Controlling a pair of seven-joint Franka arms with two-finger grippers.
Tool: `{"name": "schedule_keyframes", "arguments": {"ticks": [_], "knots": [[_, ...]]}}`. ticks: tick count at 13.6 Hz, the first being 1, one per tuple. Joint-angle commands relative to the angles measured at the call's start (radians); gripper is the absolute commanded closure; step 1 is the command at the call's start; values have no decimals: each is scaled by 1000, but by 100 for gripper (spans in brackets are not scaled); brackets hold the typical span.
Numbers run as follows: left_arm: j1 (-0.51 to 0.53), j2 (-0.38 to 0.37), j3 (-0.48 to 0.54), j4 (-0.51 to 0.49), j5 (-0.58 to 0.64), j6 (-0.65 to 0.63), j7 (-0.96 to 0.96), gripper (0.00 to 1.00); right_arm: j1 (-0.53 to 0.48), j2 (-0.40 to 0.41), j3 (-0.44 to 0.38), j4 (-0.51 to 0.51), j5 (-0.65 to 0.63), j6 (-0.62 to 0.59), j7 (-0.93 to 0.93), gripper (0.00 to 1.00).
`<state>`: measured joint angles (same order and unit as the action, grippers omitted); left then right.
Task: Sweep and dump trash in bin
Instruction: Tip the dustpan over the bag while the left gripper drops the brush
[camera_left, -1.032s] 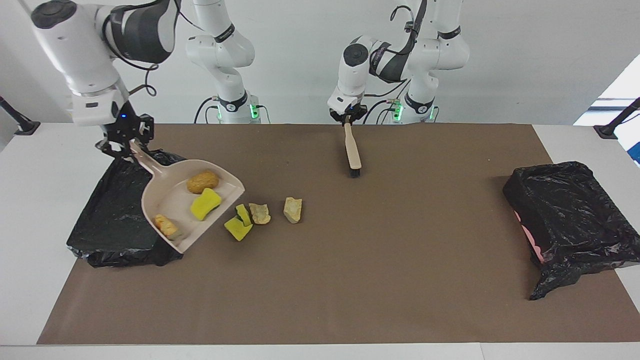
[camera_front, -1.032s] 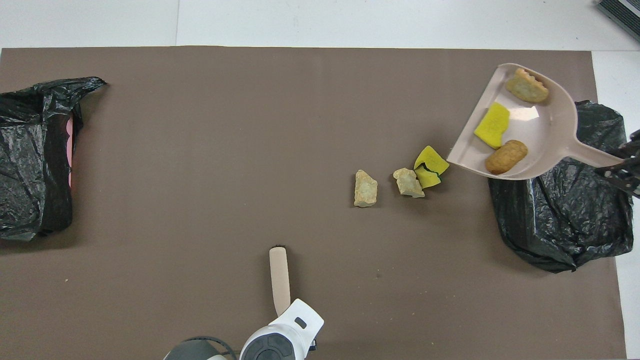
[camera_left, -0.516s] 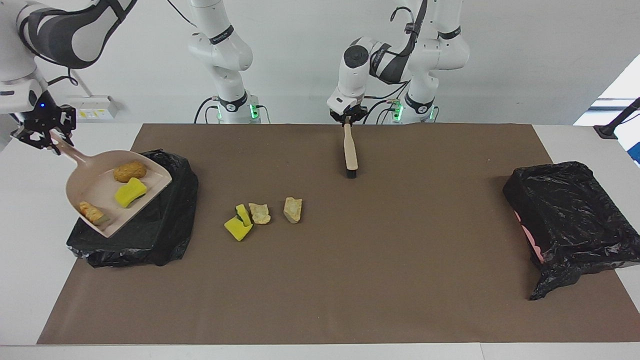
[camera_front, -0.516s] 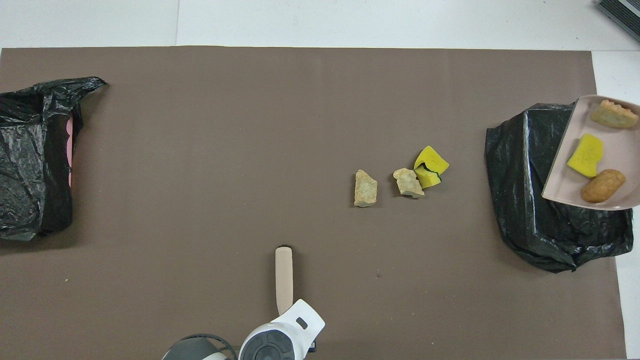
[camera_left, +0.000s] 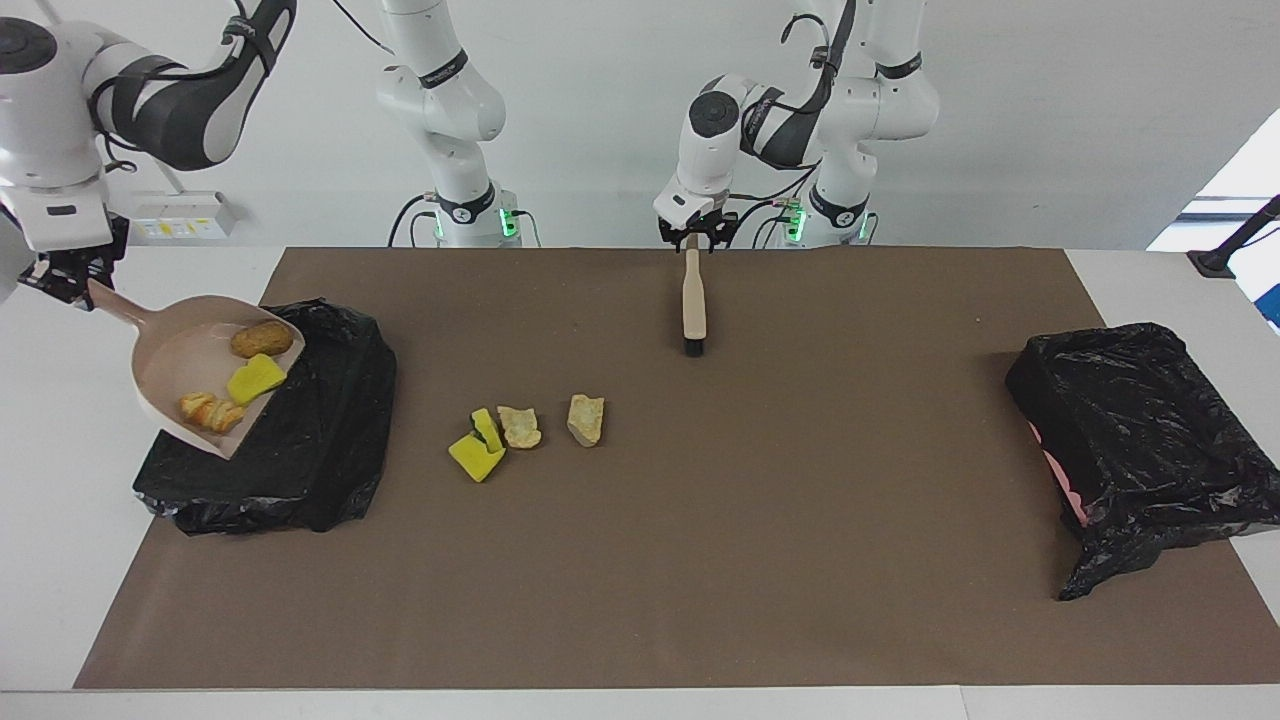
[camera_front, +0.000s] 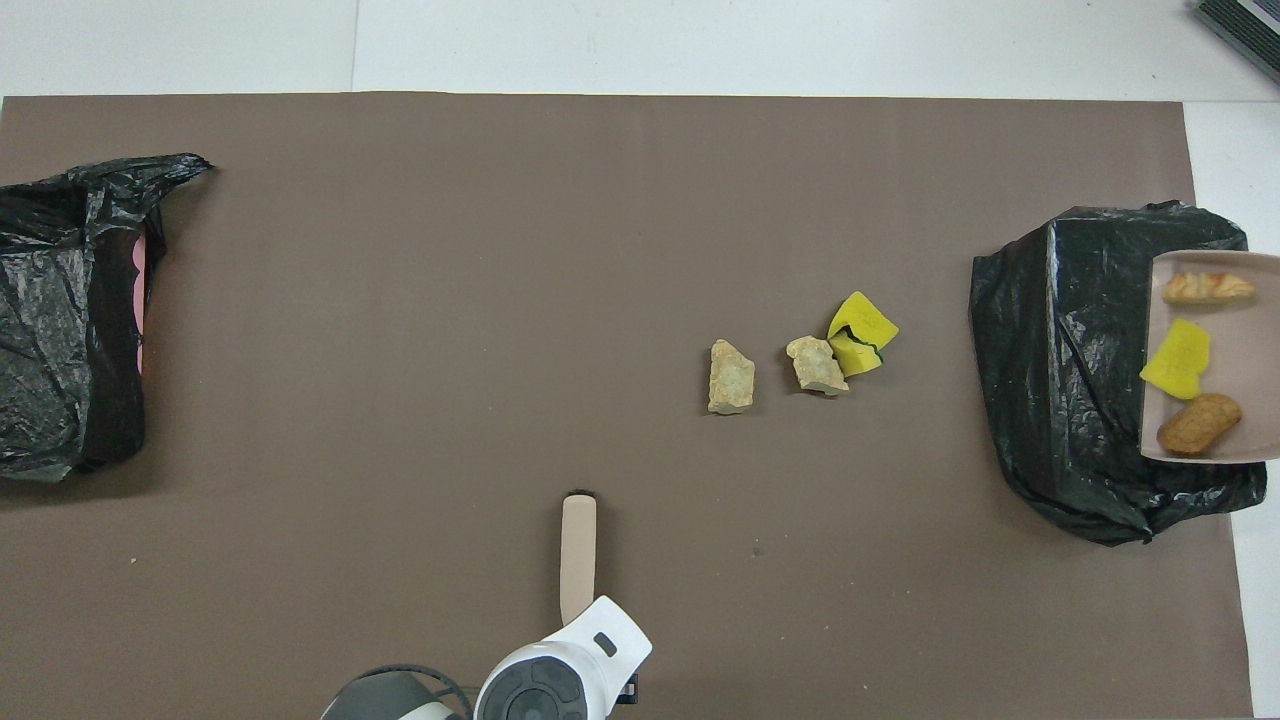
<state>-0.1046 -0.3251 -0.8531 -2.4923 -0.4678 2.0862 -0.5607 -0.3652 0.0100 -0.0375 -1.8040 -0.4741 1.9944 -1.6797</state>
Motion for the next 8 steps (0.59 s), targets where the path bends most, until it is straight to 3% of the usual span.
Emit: {"name": "schedule_keyframes", "arguments": {"ticks": [1,3,6,8], "knots": [[-6,9,63,65,-8,-3,60,0,60,-74,2,-103,-144,44,-17,100],[-4,8,109,104,33,-21,126,0,91,-76,2,-104,-211,43,-15,100],[-9,18,276,171,185,-26,226,0,137,-73,4,-95,-299,34,-11,100],[-20,81,389,232,304,-29,289,0,237,-76,4,-92,-438,-8,44,100]]}}
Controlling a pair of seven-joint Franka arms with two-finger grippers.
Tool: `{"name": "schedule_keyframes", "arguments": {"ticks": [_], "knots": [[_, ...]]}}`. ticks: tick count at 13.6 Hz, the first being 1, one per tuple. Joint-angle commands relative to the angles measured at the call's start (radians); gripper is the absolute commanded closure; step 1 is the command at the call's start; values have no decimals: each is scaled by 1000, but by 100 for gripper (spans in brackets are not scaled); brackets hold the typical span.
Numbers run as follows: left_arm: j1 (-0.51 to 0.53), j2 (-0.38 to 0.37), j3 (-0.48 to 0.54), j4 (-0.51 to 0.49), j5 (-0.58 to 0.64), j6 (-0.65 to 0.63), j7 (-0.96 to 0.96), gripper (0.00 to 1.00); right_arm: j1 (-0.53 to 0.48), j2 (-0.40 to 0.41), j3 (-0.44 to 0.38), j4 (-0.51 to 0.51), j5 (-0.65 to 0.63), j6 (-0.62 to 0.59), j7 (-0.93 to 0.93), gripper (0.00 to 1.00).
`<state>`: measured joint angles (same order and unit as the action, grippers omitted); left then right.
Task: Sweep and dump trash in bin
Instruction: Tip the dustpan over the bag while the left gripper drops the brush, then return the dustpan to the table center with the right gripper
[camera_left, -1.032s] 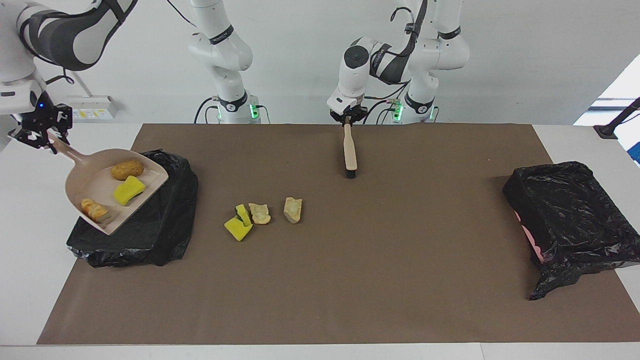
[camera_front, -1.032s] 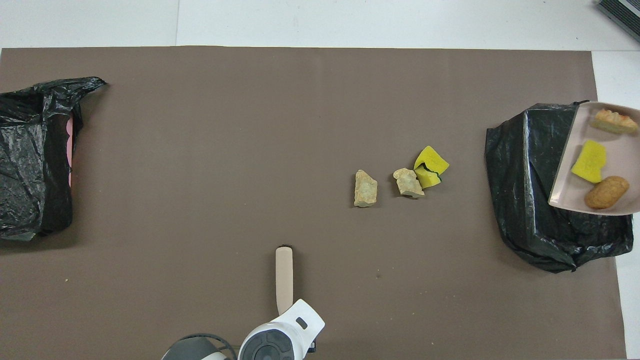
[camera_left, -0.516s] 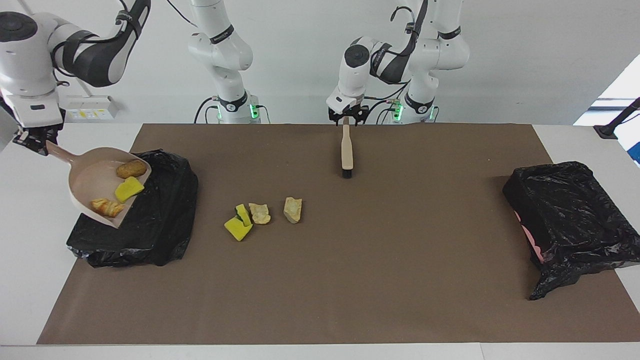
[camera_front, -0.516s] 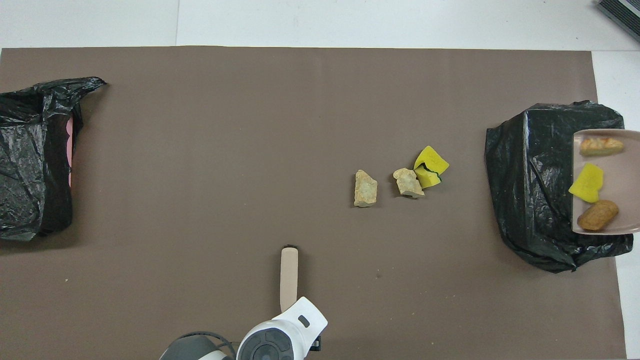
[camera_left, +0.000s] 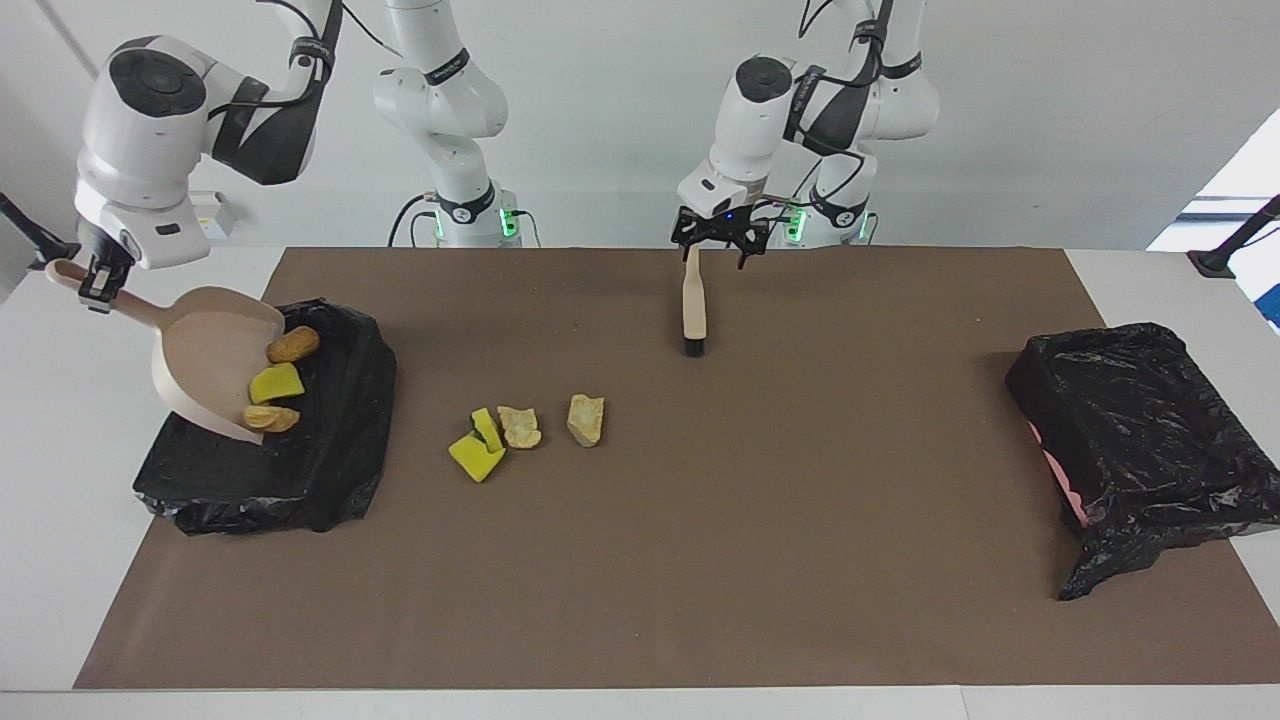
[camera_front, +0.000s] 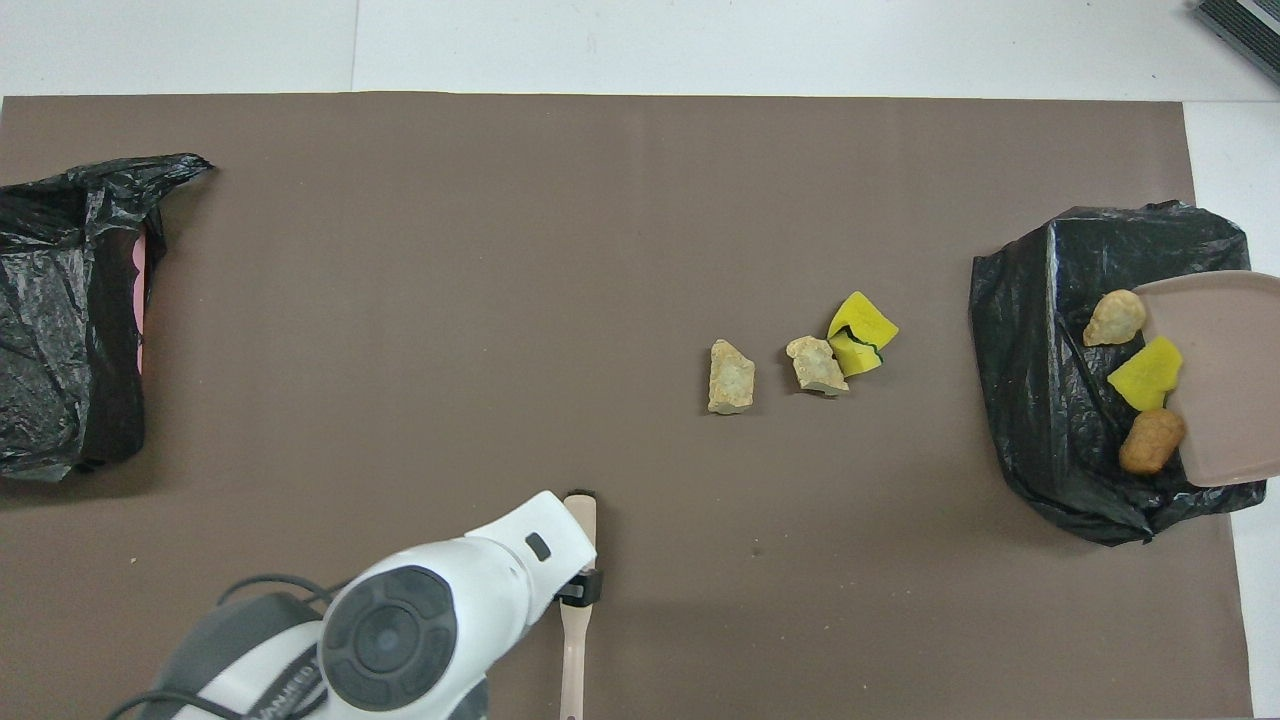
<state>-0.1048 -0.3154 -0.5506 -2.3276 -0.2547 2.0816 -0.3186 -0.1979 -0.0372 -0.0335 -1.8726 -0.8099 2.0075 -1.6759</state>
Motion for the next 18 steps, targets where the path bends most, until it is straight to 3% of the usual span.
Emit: {"name": "schedule_keyframes", "arguments": {"ticks": [1,3,5,8,11,15,18], "knots": [[-20,123,137,129,163,-43,53,0,98,-32,0,-20,-135,-82,74,100],[-29,215,233,268,245,-84,99,0,118,-43,1,-20,-141,-118,90,100],[-44,262,341,382,247,-129,201,0,167,-46,3,24,-149,-206,87,100],[-47,266,440,500,247,-228,353,0,254,-46,26,104,-134,-421,106,100],[-47,263,520,629,249,-300,409,0,293,-46,107,144,-101,-565,275,100],[-47,265,586,763,253,-437,510,0,299,-43,168,165,87,-569,555,100],[-47,263,604,771,250,-479,513,0,298,-30,179,165,262,-506,815,100]]}}
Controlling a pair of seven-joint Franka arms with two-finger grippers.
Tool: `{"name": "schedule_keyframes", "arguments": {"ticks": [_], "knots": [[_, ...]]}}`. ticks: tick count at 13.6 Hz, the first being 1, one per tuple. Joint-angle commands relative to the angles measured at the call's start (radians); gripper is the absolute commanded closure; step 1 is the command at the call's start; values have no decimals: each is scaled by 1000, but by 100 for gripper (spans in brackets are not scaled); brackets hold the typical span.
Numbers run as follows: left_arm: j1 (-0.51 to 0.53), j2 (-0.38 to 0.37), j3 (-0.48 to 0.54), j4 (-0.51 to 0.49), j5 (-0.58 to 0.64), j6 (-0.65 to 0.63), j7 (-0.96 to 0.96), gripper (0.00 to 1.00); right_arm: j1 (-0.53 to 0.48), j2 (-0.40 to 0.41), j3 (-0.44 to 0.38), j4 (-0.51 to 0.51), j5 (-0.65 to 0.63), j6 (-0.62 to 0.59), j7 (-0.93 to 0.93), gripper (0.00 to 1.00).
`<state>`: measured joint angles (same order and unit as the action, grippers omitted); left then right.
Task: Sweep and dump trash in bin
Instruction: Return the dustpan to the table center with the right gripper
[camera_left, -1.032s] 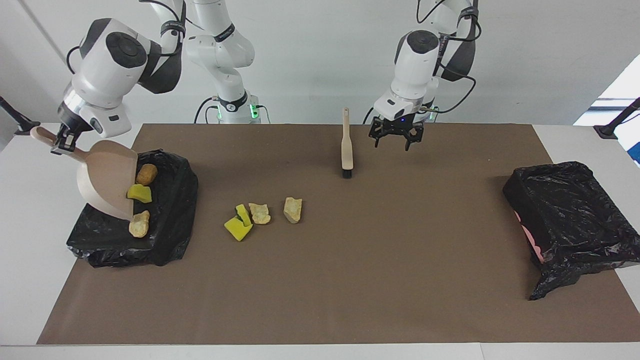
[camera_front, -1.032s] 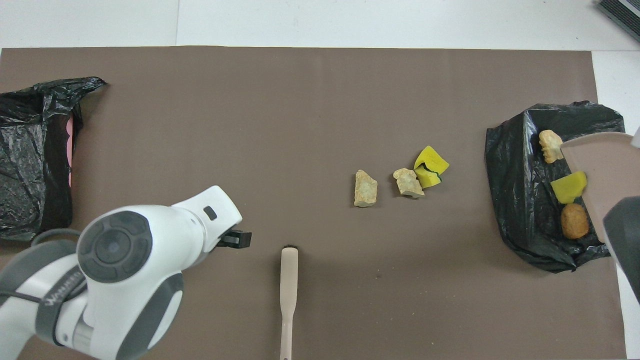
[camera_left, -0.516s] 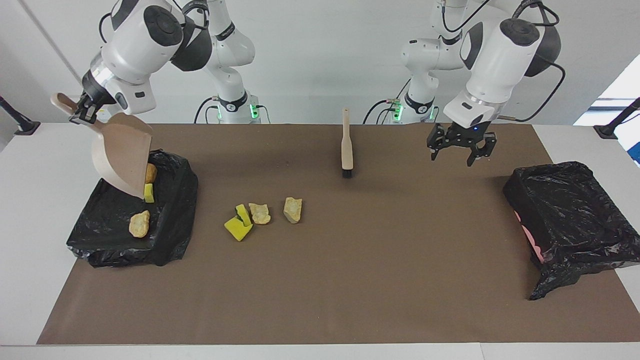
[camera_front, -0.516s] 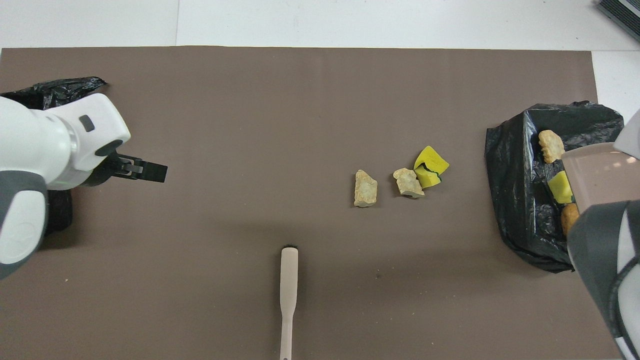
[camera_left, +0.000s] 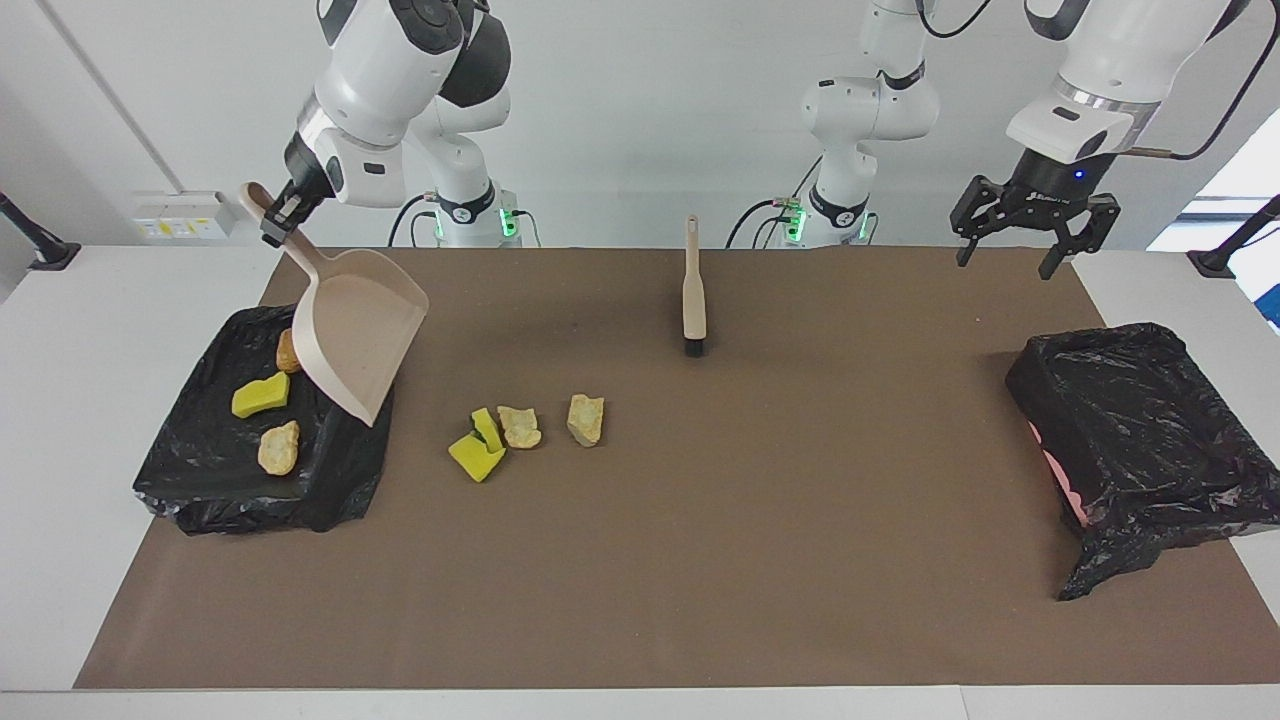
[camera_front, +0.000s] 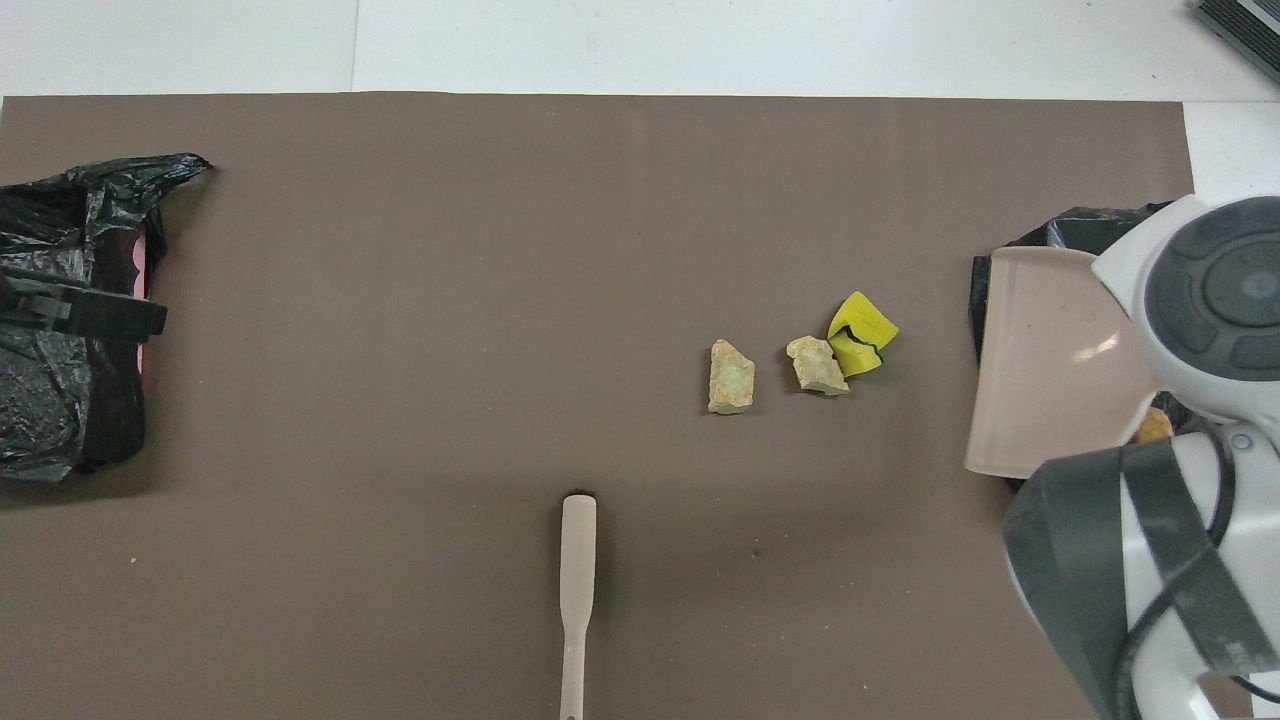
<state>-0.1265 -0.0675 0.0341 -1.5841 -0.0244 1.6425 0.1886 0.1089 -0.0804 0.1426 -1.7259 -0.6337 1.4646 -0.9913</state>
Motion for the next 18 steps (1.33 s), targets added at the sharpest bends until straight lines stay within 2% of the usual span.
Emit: {"name": "schedule_keyframes", "arguments": {"ticks": [1,5,7,8,11,14,18], "knots": [[-24,15,20,27,18,-41,6,0,-8,13,3,19,135,78,196,100],[-21,8,14,26,18,-44,5,0,18,66,29,31,274,129,547,100],[-12,23,4,38,18,-90,5,0,79,131,34,77,301,161,746,100],[-10,32,1,71,18,-104,5,0,116,177,34,109,298,172,840,100],[-9,44,0,81,21,-105,3,0,195,333,34,247,311,177,1092,100],[5,57,-28,85,23,-122,3,0,213,392,34,279,443,250,1328,100],[7,35,-46,79,21,-122,-8,0,264,517,38,391,466,292,1540,100]]}}
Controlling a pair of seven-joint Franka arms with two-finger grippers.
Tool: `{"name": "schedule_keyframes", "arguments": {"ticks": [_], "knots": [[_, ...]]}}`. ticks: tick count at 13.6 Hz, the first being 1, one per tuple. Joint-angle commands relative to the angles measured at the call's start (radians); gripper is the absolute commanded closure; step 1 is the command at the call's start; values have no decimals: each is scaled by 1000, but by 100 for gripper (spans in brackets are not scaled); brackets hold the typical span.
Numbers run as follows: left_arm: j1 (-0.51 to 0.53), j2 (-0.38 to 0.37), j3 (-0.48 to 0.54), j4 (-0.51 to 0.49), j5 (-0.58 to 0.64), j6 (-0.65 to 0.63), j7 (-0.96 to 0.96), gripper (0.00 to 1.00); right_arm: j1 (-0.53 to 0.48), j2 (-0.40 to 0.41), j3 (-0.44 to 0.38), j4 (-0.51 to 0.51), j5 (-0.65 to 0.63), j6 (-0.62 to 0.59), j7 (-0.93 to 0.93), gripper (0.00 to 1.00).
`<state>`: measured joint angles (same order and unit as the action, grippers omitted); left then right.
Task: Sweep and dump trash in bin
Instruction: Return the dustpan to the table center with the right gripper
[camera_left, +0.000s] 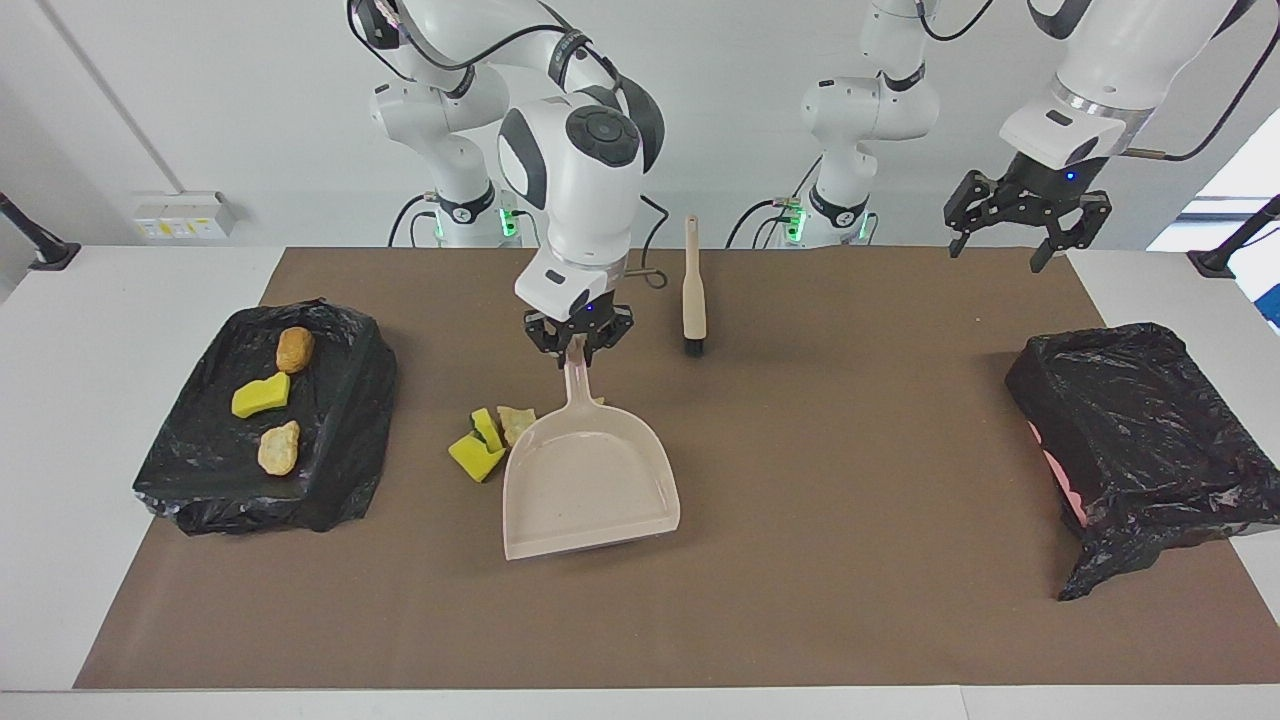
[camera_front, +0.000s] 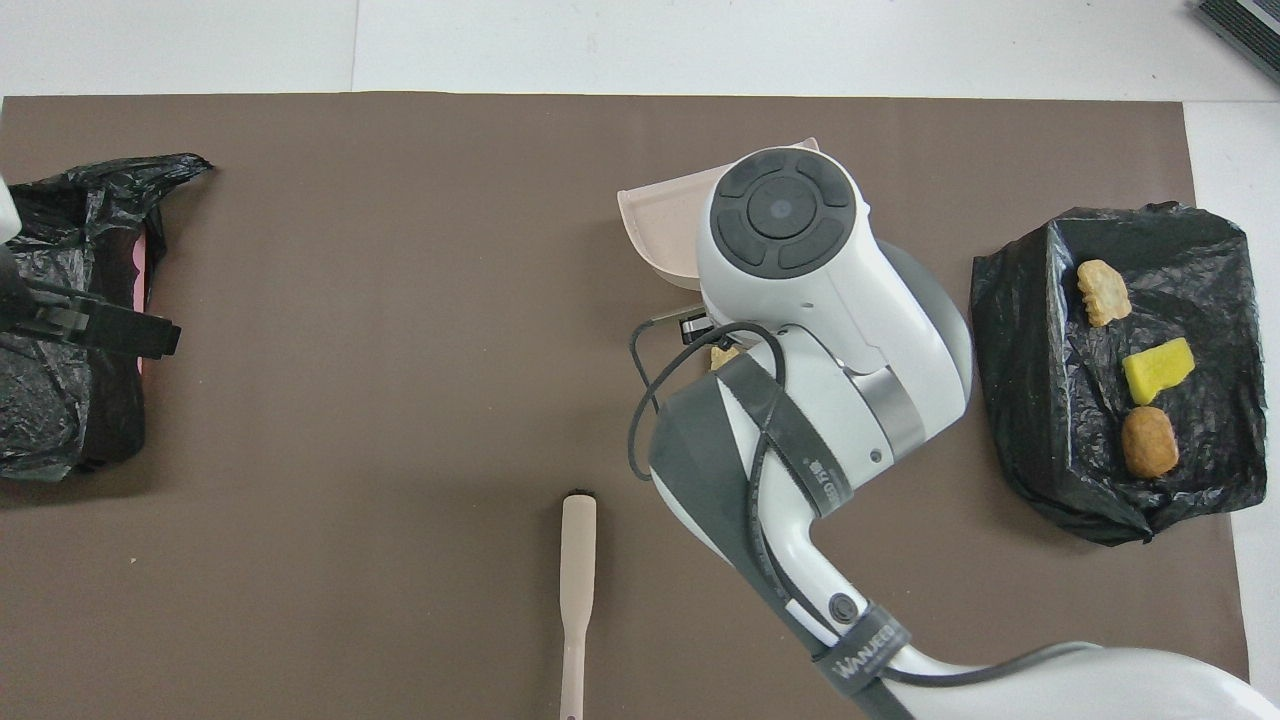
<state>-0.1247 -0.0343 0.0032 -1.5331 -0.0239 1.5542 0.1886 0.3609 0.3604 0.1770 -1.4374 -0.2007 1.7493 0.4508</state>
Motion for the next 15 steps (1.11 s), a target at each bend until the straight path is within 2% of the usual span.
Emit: {"name": "schedule_keyframes", "arguments": {"ticks": [1,5,7,12,15], "knots": [[8,-2,-15,25,19,-31,-12,0,21,106,3,124,67,37,144,100],[13,-2,-14,24,19,-25,-12,0,85,210,-1,127,70,195,299,100],[11,-2,-15,22,19,-22,-12,0,84,245,2,129,70,271,305,100],[13,-2,-14,18,19,-5,-5,0,141,267,4,117,83,361,316,100],[25,36,-15,31,21,4,-3,0,144,284,4,111,113,372,318,100]]}}
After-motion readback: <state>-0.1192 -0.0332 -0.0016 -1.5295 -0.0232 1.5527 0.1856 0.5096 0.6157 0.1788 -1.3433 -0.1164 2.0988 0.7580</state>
